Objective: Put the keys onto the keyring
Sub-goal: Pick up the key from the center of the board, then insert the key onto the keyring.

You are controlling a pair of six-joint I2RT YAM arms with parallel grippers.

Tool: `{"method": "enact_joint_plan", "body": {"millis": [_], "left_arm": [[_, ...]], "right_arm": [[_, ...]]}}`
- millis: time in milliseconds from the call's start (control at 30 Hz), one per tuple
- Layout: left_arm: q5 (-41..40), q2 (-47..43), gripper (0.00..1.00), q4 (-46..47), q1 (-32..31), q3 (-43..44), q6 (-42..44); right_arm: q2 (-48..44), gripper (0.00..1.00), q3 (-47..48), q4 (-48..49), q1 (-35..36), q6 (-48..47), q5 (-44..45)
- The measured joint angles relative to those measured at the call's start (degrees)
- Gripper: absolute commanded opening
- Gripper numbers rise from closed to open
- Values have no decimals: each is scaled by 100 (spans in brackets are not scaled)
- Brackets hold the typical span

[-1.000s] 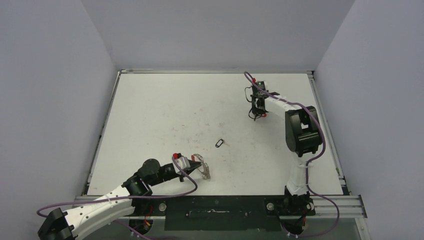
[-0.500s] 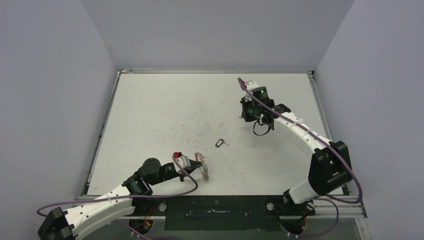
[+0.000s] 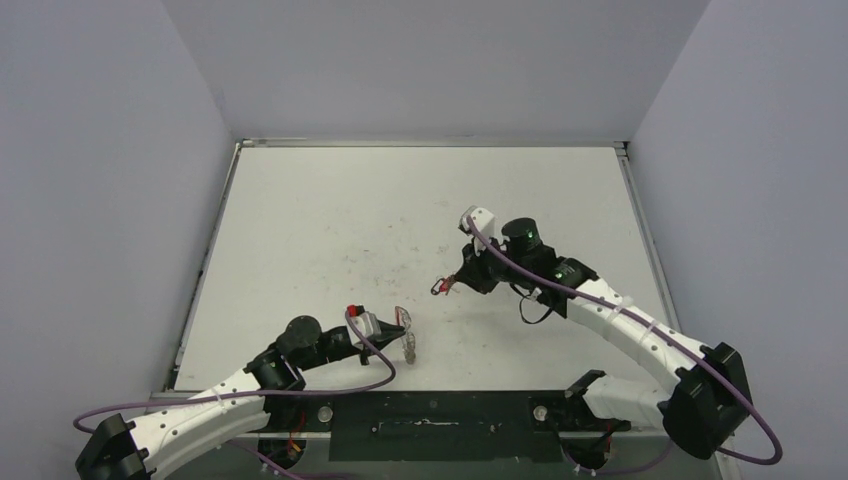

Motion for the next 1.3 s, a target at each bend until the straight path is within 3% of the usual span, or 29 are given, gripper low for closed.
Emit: {"method": "enact_joint_plan", "body": {"millis": [200, 467, 800, 1300], "left_arm": [[92, 24, 0, 7, -4, 0, 39], [260, 122, 0, 133, -4, 0, 81], [332, 122, 0, 162, -4, 0, 92], [343, 114, 0, 157, -4, 2, 107]], "right_arm": [[-472, 0, -693, 710, 234, -297, -828], [-293, 0, -656, 566, 772, -1274, -1578], [197, 0, -326, 68, 1471, -2085, -1650], [675, 0, 293, -90, 2107, -2302, -1488]]}}
